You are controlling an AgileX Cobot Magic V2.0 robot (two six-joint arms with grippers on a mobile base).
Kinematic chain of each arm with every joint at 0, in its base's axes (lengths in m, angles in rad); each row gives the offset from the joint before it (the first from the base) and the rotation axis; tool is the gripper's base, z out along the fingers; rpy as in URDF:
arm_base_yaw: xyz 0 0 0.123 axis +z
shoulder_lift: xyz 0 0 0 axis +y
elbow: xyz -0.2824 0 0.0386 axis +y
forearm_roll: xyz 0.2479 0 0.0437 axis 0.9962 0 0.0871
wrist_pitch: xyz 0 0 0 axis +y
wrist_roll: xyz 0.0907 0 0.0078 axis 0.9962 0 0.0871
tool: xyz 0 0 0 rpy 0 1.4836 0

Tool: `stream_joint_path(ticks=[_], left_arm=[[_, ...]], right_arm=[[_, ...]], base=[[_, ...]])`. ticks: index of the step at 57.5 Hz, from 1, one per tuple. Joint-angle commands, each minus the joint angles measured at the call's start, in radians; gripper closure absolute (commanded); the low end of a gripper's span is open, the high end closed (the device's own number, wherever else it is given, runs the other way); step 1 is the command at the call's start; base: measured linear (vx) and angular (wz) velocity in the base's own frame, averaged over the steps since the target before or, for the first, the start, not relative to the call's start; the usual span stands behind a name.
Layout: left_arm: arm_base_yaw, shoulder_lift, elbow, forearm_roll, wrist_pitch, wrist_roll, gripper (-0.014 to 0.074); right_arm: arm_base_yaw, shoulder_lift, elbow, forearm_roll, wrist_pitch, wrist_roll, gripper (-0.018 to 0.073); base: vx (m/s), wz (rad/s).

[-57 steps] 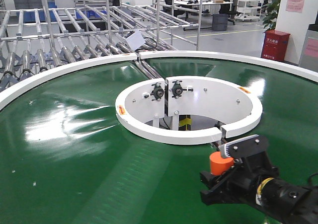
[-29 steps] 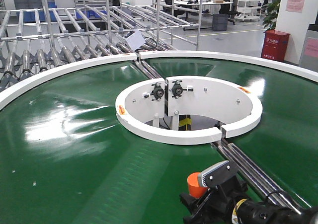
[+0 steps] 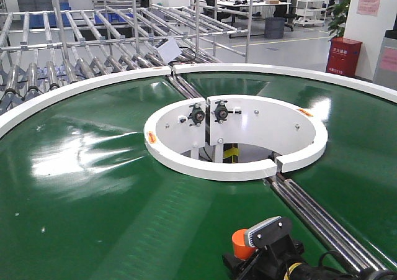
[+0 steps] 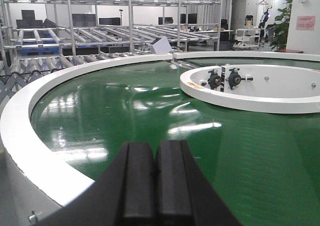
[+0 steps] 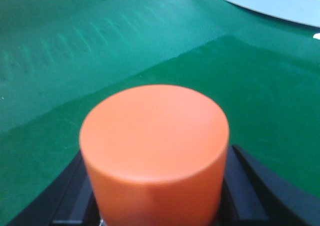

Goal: Grab orange capacitor from left shelf to right conveyor
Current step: 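Lower the orange cylinder onto the green belt with the right gripper, then open the right gripper and withdraw it from the cylinder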

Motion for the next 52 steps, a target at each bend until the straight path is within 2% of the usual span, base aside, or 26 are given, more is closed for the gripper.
stream_joint_path(ticks=[1,15,28,35,44,52], left_arm=[[-0.01,-0.012,0.032,-0.006,-0.082,-0.001,0.0603],[-0.01,-0.012,0.032,-0.006,-0.082,-0.001,0.0603],[-0.01,-0.012,0.032,-0.006,-0.082,-0.001,0.0603],[-0.01,-0.012,0.032,-0.006,-0.082,-0.001,0.0603],[-0.01,-0.012,0.032,-0.006,-0.082,-0.001,0.0603],[-0.01,-0.012,0.032,-0.006,-0.082,-0.001,0.0603]], right_arm=[[-0.004,-0.047,-0.025,0.008,-0.087,-0.013,0.0025],[-0.004,-0.053,-0.025,0.046,-0.064,-0.024,-0.0137],[-0.004,-0.152,-0.025,0.041,0.113,-0.031,-0.0156],[-0.004,-0.264,-0.025,0.029,0.316,0.01,-0.0153],[-0.004,-0.44,-0.025,0.029,0.656,0.067,-0.0148],[-0.004,-0.602,-0.025,0.118,0.95,0.042,-0.0135]], base=[[0.0,0.0],[0.0,0.0],[0.0,0.0],[0.0,0.0],[0.0,0.0],[0.0,0.0]])
